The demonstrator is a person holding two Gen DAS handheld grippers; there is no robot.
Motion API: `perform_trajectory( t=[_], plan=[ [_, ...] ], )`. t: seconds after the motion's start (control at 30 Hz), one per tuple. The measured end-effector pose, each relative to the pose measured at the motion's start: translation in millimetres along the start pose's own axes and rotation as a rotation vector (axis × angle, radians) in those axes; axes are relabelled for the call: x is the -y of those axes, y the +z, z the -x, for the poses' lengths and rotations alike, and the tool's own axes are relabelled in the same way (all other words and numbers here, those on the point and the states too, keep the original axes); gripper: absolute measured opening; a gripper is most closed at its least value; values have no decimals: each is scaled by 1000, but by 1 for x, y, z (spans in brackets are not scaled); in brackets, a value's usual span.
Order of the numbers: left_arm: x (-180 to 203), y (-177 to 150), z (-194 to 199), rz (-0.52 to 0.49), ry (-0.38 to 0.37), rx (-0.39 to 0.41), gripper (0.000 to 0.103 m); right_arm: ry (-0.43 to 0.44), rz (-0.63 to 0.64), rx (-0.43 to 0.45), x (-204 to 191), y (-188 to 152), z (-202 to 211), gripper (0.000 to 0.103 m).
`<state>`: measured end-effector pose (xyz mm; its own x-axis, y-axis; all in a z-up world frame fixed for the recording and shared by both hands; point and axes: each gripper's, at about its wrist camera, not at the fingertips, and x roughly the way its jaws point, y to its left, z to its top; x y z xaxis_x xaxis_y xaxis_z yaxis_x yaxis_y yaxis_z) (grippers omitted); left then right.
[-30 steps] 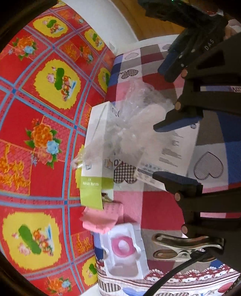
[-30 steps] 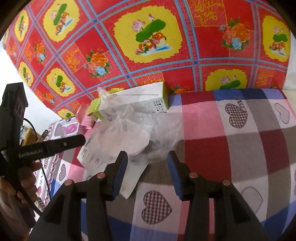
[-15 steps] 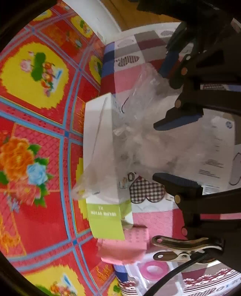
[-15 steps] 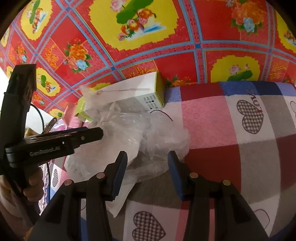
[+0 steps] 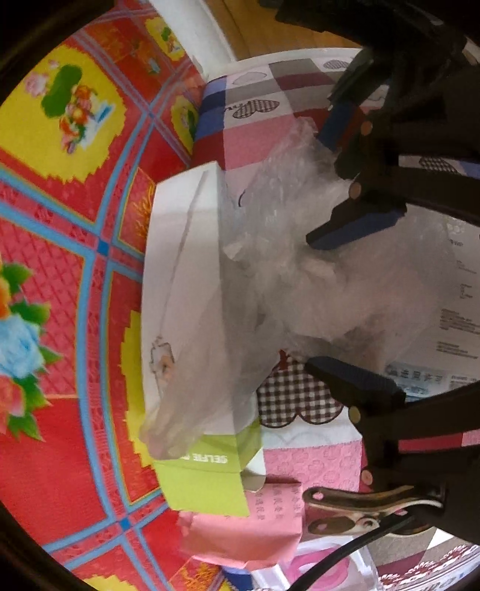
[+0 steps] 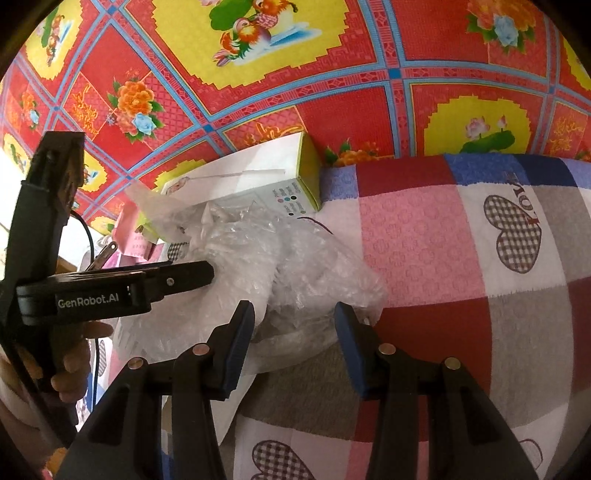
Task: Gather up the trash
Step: 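Lower both open tools onto the clear plastic bag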
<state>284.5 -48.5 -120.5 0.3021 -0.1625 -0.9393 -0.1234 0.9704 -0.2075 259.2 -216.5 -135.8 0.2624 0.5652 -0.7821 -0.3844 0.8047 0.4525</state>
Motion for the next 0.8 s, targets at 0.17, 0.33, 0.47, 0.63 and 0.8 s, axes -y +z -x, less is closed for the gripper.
perform_trajectory(
  t=[0.17, 0.33, 0.47, 0.63, 0.8],
  plan=[
    [4, 1, -6, -25, 11, -15, 79, 2, 10, -1, 0, 2, 0, 46],
    [16, -3, -12, -79, 10, -8, 89, 7, 26, -20, 0, 5, 0, 46],
    [26, -4, -18, -94, 9, -21, 94, 1, 36, -7, 6, 4, 12, 47],
    [28, -1, -22, -86, 5, -64, 96, -43, 57, 24, 9, 4, 25, 48],
    [23, -6, -18, -13, 9, -89, 90, -68, 52, 45, 16, 5, 31, 59]
  ],
)
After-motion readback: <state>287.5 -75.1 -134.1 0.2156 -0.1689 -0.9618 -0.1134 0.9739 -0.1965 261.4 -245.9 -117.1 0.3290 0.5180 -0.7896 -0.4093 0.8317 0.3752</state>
